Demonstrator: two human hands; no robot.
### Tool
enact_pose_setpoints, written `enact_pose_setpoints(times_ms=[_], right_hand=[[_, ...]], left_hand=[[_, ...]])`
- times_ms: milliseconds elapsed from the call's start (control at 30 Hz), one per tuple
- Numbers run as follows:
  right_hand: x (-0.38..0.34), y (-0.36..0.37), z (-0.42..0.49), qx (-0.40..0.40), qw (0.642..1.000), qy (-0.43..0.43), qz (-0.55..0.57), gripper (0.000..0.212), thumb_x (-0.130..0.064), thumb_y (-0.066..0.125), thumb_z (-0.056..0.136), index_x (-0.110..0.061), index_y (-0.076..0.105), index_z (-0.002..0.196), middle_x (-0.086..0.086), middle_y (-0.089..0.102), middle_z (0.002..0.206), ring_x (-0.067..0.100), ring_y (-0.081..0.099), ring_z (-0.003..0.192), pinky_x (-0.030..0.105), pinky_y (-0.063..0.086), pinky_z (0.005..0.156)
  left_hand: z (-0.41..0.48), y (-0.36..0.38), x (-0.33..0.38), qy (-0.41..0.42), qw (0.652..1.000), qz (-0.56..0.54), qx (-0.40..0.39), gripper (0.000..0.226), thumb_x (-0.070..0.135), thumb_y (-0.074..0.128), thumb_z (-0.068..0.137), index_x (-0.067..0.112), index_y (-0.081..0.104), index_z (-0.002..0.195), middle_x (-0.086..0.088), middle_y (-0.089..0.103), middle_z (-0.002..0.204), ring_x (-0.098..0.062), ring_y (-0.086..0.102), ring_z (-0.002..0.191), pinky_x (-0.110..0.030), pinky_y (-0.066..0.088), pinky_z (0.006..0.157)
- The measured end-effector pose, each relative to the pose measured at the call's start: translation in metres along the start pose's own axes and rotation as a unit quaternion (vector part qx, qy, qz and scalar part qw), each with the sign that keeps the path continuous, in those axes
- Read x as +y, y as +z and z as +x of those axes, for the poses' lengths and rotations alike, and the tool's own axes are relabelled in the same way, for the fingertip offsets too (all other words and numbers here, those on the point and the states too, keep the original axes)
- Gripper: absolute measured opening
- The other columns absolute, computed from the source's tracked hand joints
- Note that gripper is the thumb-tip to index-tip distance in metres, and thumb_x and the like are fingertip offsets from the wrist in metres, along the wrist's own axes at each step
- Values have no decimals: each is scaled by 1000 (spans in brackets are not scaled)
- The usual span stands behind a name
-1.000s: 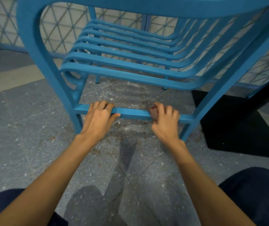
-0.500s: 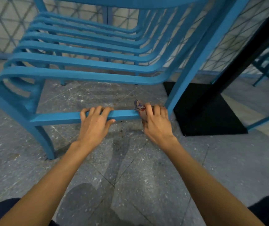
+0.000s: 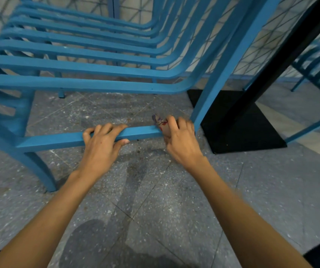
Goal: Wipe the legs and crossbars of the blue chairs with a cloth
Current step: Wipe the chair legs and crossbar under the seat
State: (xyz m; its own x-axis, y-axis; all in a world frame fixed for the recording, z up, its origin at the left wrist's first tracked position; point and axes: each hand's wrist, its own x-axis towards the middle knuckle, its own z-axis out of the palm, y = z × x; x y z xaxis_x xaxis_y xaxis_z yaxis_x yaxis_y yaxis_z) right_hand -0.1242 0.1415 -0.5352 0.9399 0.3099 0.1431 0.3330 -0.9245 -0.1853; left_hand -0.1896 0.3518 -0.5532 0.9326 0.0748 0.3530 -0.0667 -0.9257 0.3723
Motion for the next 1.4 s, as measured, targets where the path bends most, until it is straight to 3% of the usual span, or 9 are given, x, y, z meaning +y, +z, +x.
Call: enact_pose_setpoints(times_ms=[100, 267, 433, 533, 767, 967, 1100, 1200, 1400], right_hand=[[-1, 5, -21, -1, 1000, 10, 28, 48, -17, 55, 90, -11, 36, 133, 20, 41, 135, 41, 32, 133, 55, 28, 112], [-7, -29, -15, 42, 993, -6, 114, 27, -19, 48, 95, -7, 45, 120, 21, 54, 112, 42, 54, 99, 52, 48, 86], [-8, -12, 13, -61, 998, 13, 26, 53, -18, 56, 84, -19, 36, 134, 20, 44, 130, 43, 35, 129, 56, 27, 109], [-34, -2, 5, -21, 997, 56, 39, 52, -11, 55, 82, -18, 40, 131, 18, 44, 133, 43, 32, 131, 56, 21, 114], [-57, 9, -20, -9, 981, -187, 57, 74, -17, 61, 80, -30, 30, 146, 9, 36, 144, 32, 26, 136, 53, 17, 117], [9, 3, -5, 34, 998, 1, 55, 53, -14, 64, 83, -15, 45, 133, 12, 46, 129, 36, 36, 126, 53, 32, 107], [-63, 12, -5, 20, 997, 67, 16, 51, -8, 54, 81, -10, 40, 130, 17, 42, 131, 45, 30, 131, 62, 21, 110], [-143, 27, -18, 45, 998, -35, 12, 50, -11, 53, 78, -14, 45, 127, 17, 48, 125, 45, 38, 124, 65, 23, 107], [-225, 34, -14, -18, 987, -144, 64, 61, -12, 54, 82, -24, 34, 139, 9, 41, 130, 37, 34, 121, 59, 19, 107]], left_hand=[[0, -1, 0, 4, 1000, -3, 1, 39, 32, 62, 86, 20, 60, 123, -2, 60, 98, -26, 51, 94, -40, 23, 87], [0, -2, -1, 1, 1000, -11, -6, 44, 37, 57, 88, 23, 55, 130, 2, 59, 102, -20, 48, 96, -38, 22, 91], [1, -9, 0, -13, 999, -8, -43, 50, 41, 52, 91, 26, 46, 138, 3, 59, 113, -19, 49, 104, -39, 23, 96], [-1, -15, -1, -3, 999, 4, -52, 51, 42, 52, 92, 27, 44, 140, 3, 59, 119, -20, 51, 109, -41, 23, 98], [-3, -44, -20, -56, 996, 46, -53, 32, 38, 59, 87, 24, 62, 115, 1, 62, 115, -25, 56, 104, -48, 26, 97], [-15, -65, -46, -86, 993, 66, -53, 37, 40, 63, 84, 25, 62, 118, 1, 62, 117, -27, 56, 111, -51, 26, 102], [-25, -74, -58, -69, 997, 37, -30, 35, 26, 68, 83, 21, 63, 117, -1, 63, 114, -26, 59, 109, -51, 33, 102], [-30, -84, -69, -61, 998, -21, 0, 32, 13, 69, 79, 13, 66, 111, -8, 66, 105, -30, 64, 99, -43, 46, 95], [-50, -117, -70, -162, 982, -57, 78, 31, -1, 63, 81, 3, 66, 111, -17, 64, 106, -30, 63, 96, -17, 36, 84]])
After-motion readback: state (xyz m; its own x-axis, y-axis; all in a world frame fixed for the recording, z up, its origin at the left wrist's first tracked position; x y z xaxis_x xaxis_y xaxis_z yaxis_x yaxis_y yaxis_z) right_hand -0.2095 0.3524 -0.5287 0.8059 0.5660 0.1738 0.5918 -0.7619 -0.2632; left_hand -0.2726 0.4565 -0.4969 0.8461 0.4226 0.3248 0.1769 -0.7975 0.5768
